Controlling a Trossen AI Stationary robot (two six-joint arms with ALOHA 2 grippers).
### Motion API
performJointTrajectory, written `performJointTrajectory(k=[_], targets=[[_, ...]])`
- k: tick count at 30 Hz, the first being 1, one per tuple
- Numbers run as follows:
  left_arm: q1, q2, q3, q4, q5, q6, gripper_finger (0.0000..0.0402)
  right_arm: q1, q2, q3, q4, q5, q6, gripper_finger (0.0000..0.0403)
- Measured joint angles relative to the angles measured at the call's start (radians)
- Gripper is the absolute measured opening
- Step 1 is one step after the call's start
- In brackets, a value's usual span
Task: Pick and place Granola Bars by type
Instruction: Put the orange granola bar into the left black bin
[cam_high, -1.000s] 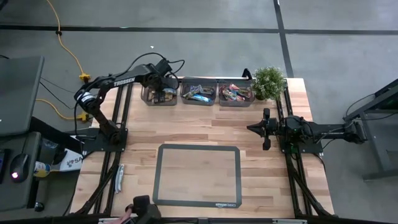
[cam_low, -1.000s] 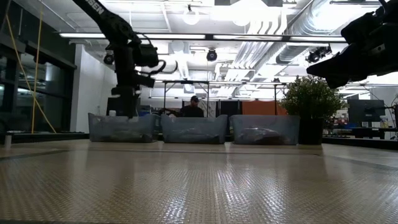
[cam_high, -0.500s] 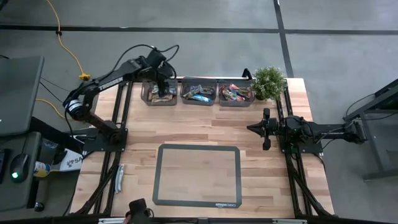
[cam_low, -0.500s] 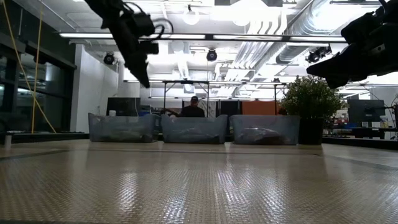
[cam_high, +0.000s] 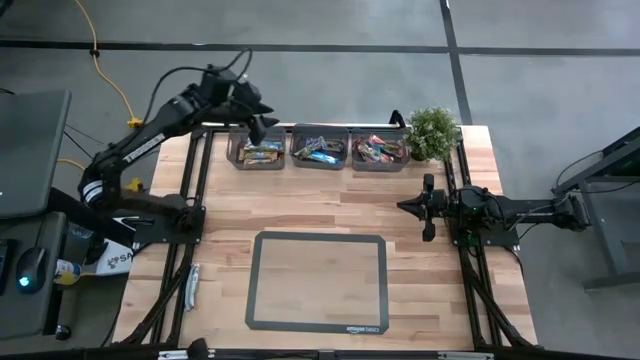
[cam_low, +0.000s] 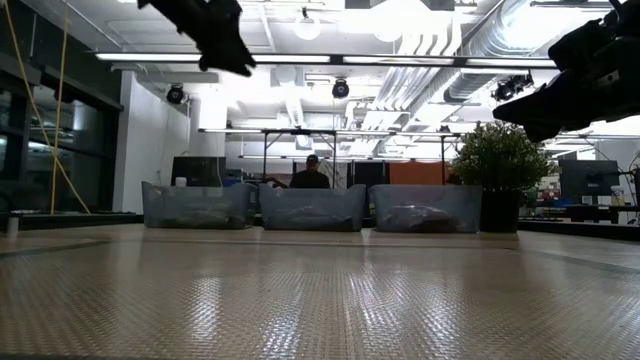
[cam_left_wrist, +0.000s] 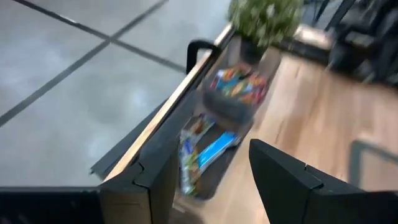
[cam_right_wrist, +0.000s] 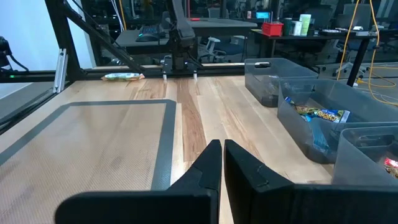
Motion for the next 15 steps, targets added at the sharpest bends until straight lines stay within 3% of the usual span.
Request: performJointTrajectory(k=[8,15], targets=[[0.0,-0.161,0.0,0.006,0.015,-0.157,0.0188,0.0,0.0,0.0,0.0,0.0,0.0,0.0002],[0.0,-0.317,0.0,-0.035,-0.061,-0.313,0.0188,0.0,0.0,0.0,0.0,0.0,0.0,0.0002]])
